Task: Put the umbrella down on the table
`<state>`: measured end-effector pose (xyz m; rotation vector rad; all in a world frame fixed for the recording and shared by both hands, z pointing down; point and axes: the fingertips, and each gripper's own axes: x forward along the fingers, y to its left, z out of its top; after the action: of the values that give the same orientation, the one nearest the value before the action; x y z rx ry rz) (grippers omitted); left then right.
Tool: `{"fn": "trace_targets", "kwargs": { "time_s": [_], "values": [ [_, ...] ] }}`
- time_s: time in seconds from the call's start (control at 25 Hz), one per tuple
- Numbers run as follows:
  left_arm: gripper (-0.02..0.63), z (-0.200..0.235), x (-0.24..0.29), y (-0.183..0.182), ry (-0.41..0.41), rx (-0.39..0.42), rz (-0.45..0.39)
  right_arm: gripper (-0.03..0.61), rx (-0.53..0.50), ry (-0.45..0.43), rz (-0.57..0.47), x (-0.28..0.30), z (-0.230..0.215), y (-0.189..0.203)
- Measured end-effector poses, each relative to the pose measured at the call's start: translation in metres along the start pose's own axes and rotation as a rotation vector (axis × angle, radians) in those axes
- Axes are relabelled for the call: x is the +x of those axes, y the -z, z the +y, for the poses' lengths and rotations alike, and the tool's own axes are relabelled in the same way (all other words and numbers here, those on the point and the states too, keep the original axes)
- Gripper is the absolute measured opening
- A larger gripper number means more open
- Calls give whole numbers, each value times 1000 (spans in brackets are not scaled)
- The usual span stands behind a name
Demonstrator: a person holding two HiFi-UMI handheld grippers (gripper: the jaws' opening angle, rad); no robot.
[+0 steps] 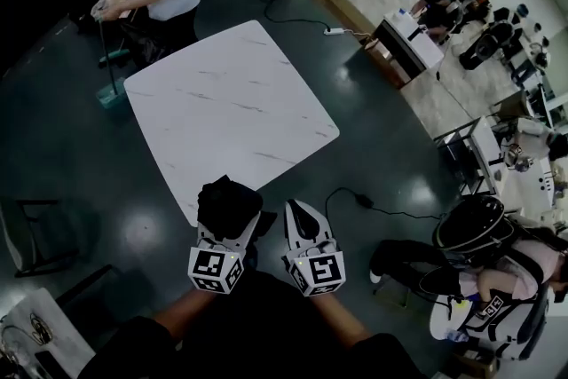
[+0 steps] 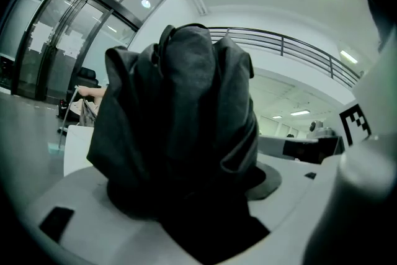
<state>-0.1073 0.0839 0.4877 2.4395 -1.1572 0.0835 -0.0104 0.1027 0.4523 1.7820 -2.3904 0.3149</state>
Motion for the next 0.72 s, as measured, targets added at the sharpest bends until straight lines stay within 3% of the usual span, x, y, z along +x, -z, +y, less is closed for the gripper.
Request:
{"fn": "trace_targets", "kwargs": {
  "time_s": [0.2, 0.44, 0.72],
  "values": [
    [350, 11, 34, -8, 20, 3, 21, 17, -20, 41, -24, 25, -21, -17],
    [350, 12, 74, -24, 48, 9, 27, 17, 30, 91, -36, 45, -54, -32],
    [350, 15, 119, -26, 66, -15, 73, 17, 64, 92, -7, 74, -83, -23]
  ]
}}
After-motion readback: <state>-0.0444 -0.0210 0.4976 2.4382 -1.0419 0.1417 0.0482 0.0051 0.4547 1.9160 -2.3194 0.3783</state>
